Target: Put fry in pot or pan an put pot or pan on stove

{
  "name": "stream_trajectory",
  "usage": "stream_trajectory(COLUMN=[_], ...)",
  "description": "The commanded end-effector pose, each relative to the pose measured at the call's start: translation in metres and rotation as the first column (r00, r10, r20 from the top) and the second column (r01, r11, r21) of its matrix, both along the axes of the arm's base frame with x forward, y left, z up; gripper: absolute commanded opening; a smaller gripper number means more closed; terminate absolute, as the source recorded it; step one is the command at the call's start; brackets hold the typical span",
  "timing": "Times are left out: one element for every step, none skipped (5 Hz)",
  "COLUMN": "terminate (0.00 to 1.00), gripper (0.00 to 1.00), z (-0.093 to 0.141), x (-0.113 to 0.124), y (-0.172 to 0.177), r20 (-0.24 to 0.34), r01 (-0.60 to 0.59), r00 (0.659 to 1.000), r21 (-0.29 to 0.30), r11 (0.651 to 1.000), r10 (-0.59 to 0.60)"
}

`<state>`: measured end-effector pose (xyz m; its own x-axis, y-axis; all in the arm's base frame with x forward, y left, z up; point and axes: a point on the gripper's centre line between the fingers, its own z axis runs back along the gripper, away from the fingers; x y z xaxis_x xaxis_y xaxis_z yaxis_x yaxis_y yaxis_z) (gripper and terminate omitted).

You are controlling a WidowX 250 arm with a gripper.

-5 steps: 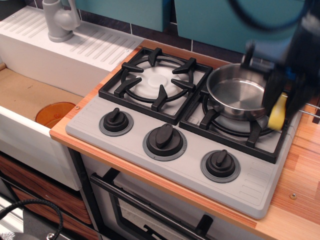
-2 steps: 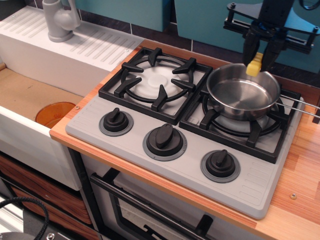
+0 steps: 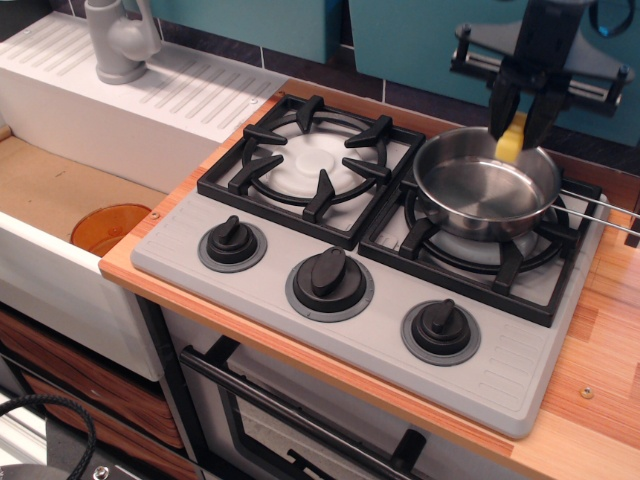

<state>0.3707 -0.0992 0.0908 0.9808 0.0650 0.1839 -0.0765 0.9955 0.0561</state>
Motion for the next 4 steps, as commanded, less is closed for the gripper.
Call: stream_trajectory(terminate=[0.0,0.0,0.0,0.0], gripper=[1.0,1.0,1.0,1.0], z=[0.006,0.01,0.017,0.027], x=[0.006,0.0,-0.006,-0.009], y=[-0.012,-0.016,-0.018,-0.016], r20=[0.052,0.044,0.028,0.007], r01=[-0.005,-0.012,-0.021,-0.017], r00=[0.999,0.999,0.999,1.0], r21=[-0.008,0.0,0.005,0.01], r11=[1.0,1.0,1.0,1.0], r10=[0.005,0.012,0.021,0.017])
